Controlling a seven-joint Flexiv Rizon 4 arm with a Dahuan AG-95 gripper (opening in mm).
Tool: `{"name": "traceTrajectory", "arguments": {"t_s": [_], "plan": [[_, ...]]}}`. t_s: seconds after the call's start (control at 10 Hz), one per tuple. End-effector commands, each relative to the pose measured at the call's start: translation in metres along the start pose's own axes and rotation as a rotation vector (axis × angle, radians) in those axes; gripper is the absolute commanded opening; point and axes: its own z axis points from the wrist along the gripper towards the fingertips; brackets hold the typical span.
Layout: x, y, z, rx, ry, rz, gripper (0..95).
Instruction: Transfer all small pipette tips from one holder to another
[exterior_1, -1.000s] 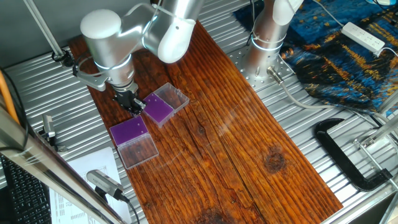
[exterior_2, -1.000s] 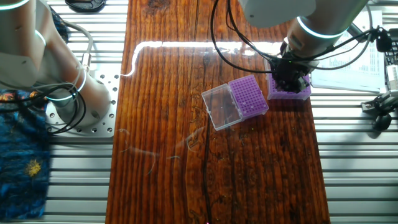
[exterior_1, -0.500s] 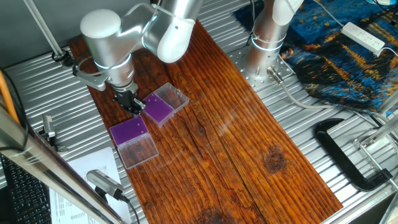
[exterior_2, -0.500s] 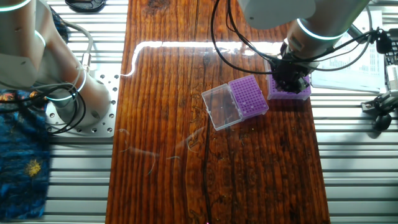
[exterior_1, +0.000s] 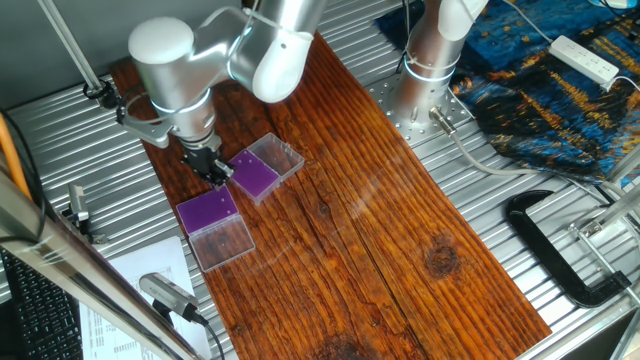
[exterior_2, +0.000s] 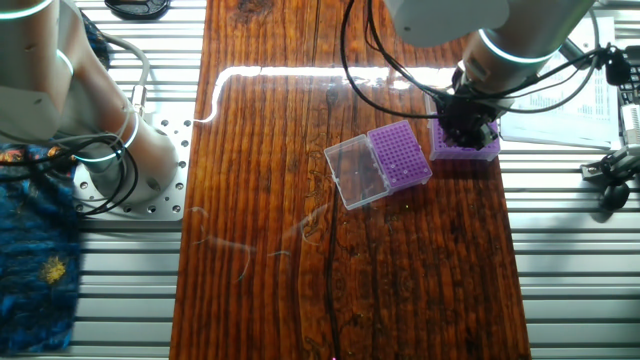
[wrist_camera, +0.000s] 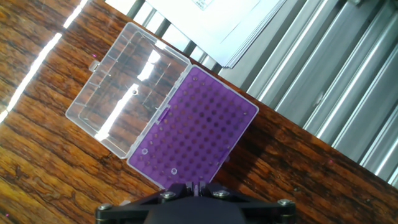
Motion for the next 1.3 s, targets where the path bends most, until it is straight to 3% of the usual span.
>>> {"name": "traceTrajectory", "arguments": {"t_s": [0.1,0.2,0.3,0.7,1.0,1.3], "plan": [[0.001,0.000,0.002,-0.001,0.002,0.005,0.0],[0.001,0.000,0.003,-0.003,0.004,0.006,0.0],[0.001,0.000,0.003,-0.003,0.005,-0.003,19.0],[0.004,-0.001,-0.003,-0.007,0.014,-0.005,19.0],[0.033,-0.006,-0.009,-0.020,0.021,0.004,19.0],[0.061,0.003,-0.005,-0.023,0.042,0.077,19.0]]}}
